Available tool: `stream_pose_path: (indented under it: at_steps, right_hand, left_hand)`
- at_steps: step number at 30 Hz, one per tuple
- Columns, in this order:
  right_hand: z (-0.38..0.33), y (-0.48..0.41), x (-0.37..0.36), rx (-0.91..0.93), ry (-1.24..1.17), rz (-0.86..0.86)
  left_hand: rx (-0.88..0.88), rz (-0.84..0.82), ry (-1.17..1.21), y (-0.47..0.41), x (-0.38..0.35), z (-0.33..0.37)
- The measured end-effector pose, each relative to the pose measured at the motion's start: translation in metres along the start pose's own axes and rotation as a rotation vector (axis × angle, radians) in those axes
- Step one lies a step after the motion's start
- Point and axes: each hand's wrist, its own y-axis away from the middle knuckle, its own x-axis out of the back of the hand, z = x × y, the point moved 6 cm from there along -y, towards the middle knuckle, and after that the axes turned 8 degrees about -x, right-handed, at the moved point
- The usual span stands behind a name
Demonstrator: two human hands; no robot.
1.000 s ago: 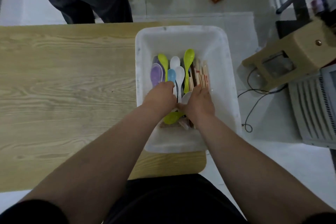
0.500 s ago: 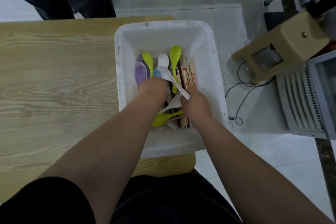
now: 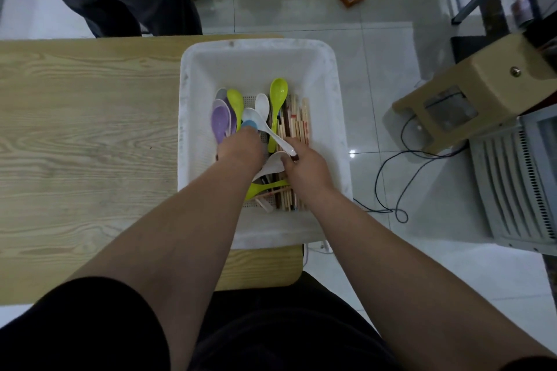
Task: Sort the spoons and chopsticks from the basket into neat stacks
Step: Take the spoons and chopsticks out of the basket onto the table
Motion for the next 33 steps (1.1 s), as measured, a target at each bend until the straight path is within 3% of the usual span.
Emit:
stream_pose_path:
  at_steps: [10,19,24,28,33]
  right_hand:
    - [-0.005,0.029,0.036,0.102,-0.049,0.138]
    - [-0.041,0.045,0.049,0.199,-0.232,0.085]
    - [-0.089,0.054,0.004,0.288,-0.243,-0.014]
    - [-0.129,0.056,-0.049,0.294,-0.250,-0.115]
    - [-0.185,0.060,-0.128,0.280,-0.209,-0.199]
  left_hand:
    - [-0.054,-0.010,0.104,0.030,0.006,-0.011]
    - [-0.108,0.124,0.634,0.113,0.019,-0.050]
    - [-0.045,0.260,0.860,0.155,0.024,-0.094]
    - [-0.086,0.394,0.876,0.171,0.032,-0.142]
    - [-0.027,0.408,0.992,0.175,0.026,-0.220]
